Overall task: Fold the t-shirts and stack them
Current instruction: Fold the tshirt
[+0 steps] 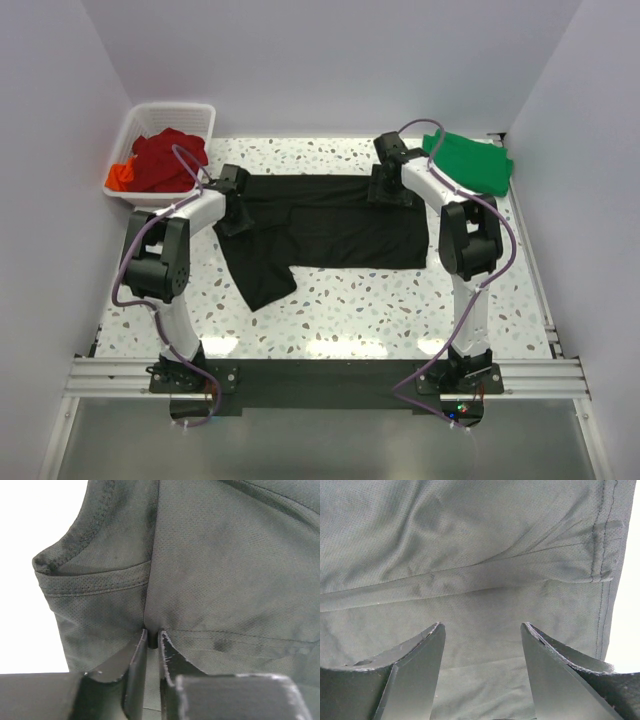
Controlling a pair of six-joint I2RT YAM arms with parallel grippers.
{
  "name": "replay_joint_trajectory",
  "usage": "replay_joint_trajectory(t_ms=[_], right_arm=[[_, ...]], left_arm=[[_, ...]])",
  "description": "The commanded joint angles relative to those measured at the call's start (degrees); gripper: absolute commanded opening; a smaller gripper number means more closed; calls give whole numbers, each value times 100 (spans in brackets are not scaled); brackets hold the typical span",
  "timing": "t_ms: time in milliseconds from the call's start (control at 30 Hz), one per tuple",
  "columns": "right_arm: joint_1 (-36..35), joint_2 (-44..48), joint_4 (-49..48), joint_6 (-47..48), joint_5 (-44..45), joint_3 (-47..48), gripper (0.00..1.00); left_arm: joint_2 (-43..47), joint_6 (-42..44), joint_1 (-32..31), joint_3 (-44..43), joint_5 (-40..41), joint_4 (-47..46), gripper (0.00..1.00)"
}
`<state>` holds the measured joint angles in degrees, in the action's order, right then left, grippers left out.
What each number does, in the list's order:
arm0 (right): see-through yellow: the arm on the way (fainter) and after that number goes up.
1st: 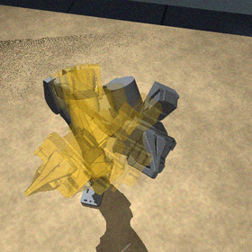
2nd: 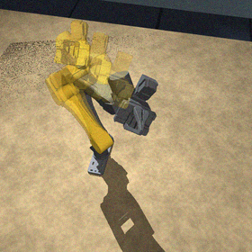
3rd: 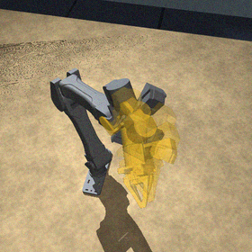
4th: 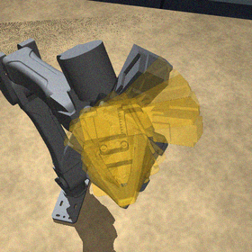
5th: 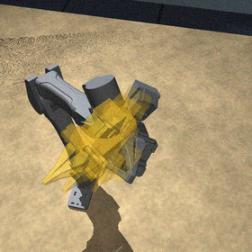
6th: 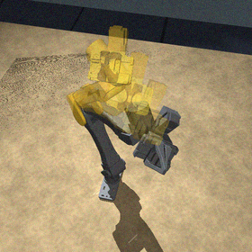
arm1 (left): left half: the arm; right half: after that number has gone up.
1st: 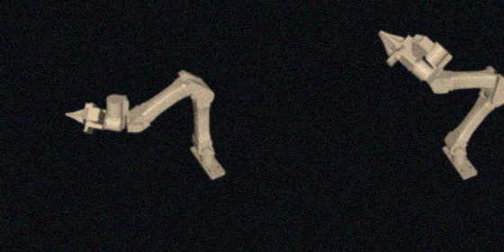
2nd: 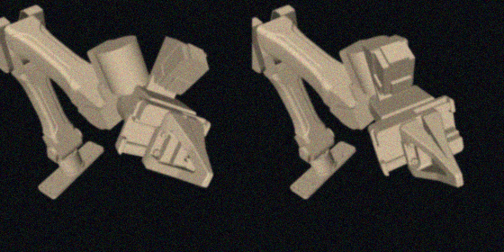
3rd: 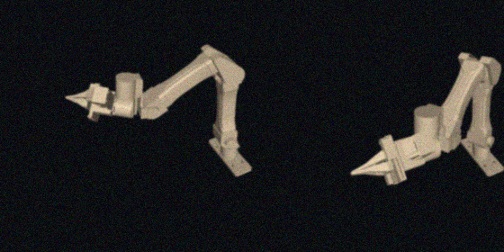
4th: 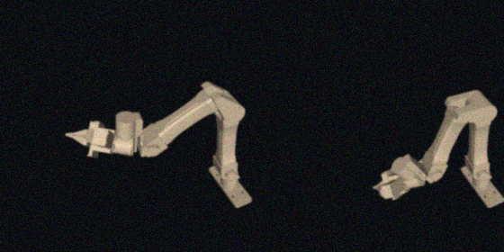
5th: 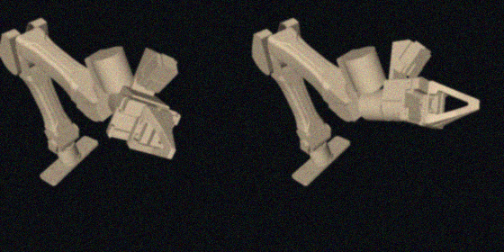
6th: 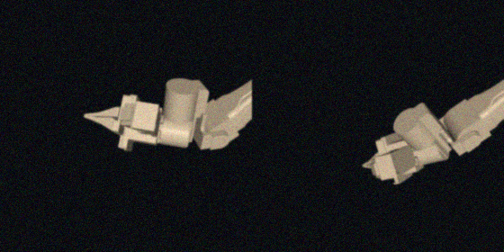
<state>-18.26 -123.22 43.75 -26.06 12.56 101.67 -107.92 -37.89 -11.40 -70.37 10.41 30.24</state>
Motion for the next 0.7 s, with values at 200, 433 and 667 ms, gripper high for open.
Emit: replay_joint_trajectory(t_ms=[200,433,667], right_arm=[[-46,79,117,-92,124,310,66],[-72,87,81,-118,98,231,66],[-90,70,64,-109,89,204,66]], left_arm=[[306,71,-20,-30,84,17,0],[535,62,-12,49,84,96,0],[658,54,-20,14,66,158,0]])
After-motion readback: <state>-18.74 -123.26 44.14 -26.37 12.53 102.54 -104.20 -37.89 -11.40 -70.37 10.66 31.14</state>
